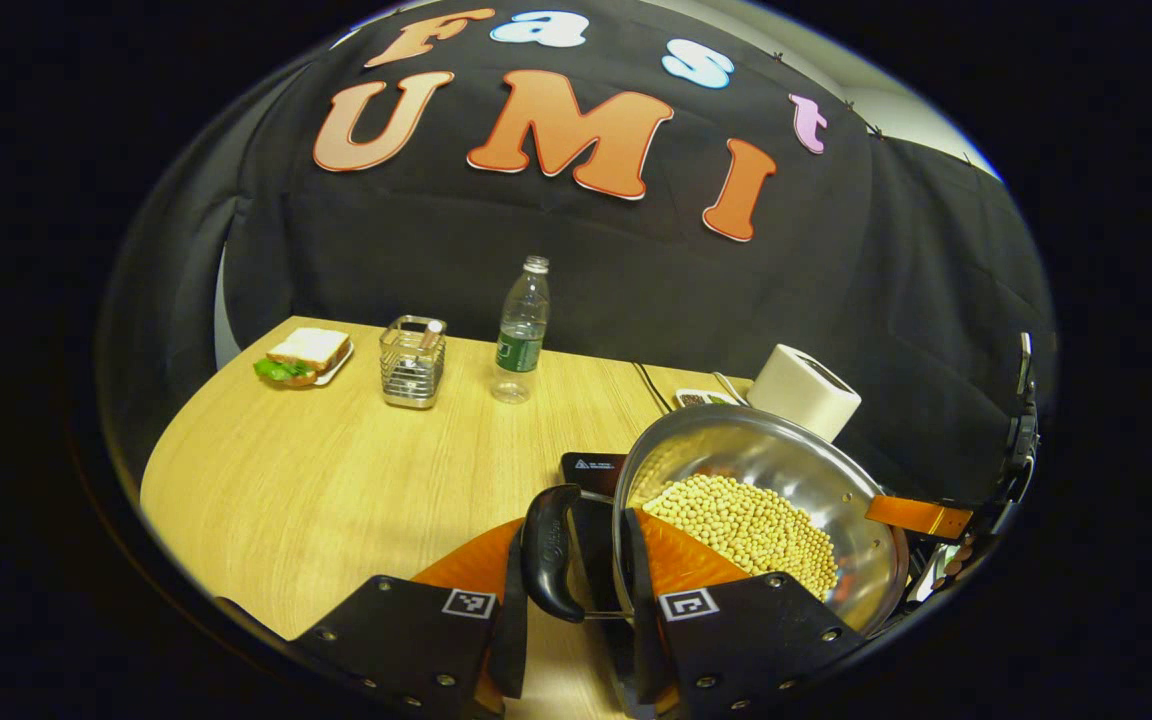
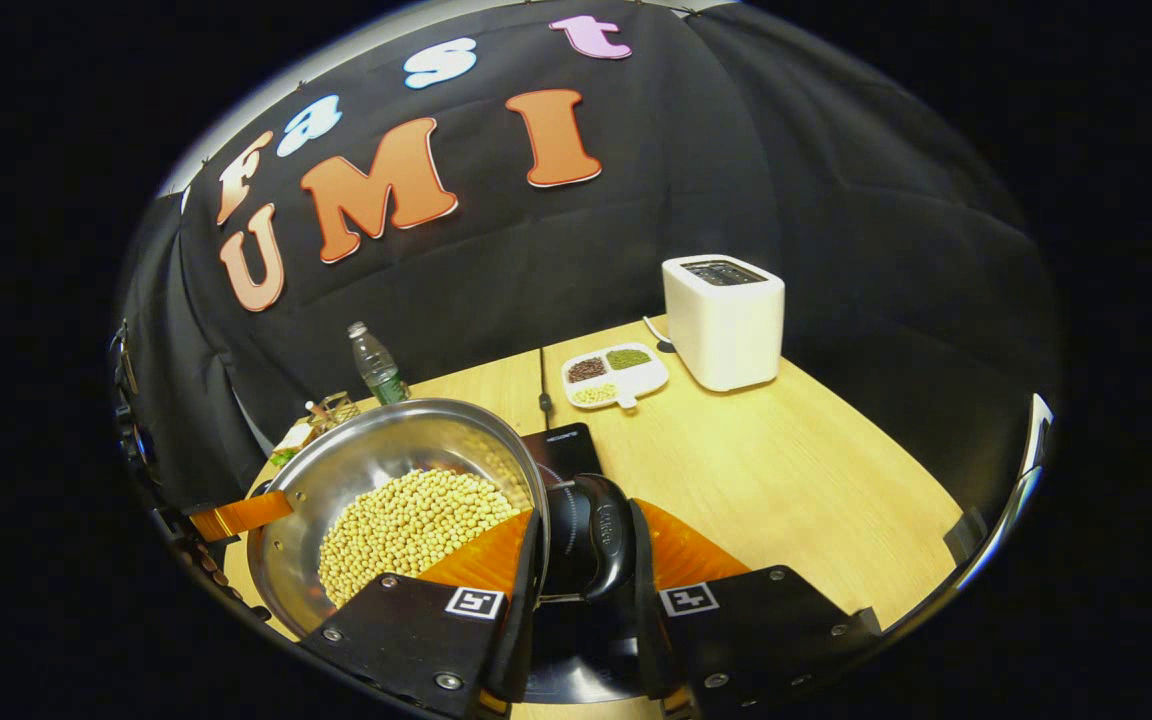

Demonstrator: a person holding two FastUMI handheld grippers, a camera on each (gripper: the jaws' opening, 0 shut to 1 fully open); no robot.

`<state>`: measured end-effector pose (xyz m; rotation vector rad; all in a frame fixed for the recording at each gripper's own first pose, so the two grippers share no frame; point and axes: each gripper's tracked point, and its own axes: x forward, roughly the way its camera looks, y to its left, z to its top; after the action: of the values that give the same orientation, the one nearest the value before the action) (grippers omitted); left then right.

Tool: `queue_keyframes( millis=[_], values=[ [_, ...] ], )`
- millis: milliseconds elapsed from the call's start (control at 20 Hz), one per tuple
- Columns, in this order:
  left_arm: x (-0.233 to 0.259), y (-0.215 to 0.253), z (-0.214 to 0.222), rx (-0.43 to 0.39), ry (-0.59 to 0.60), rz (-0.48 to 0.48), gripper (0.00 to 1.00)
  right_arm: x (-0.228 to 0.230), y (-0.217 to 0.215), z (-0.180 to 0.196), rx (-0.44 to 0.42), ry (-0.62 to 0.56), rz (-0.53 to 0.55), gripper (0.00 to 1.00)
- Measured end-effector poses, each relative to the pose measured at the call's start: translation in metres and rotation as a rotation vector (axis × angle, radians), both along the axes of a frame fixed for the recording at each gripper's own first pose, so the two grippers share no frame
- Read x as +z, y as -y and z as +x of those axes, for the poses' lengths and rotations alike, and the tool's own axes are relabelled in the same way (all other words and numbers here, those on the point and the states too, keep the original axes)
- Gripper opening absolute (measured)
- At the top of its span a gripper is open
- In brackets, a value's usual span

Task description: First push the handle of the pot to place it horizontally, then grasp the pot with both hands and set it on the induction cooktop.

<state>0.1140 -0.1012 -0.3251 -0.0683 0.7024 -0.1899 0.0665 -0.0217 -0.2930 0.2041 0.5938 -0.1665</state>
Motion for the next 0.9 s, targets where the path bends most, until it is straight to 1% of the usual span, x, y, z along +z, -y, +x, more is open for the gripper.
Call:
queue_keyframes(
  millis=[300,500,650,750,900],
  values=[
    [-0.019,0.036,0.010,-0.042,-0.035,0.030,0.44,-0.015,0.032,0.000,-0.061,-0.015,0.025,0.43],
    [-0.032,0.053,0.014,-0.063,-0.051,0.034,0.45,-0.018,0.047,-0.001,-0.081,-0.017,0.027,0.43],
    [-0.043,0.060,0.015,-0.068,-0.076,0.031,0.44,-0.021,0.053,-0.001,-0.091,-0.025,0.020,0.43],
    [-0.047,0.063,0.017,-0.076,-0.080,0.031,0.43,-0.020,0.056,-0.002,-0.105,-0.022,0.020,0.42],
    [-0.048,0.063,0.018,-0.074,-0.076,0.024,0.44,-0.020,0.056,-0.001,-0.103,-0.021,0.025,0.43]
  ],
)
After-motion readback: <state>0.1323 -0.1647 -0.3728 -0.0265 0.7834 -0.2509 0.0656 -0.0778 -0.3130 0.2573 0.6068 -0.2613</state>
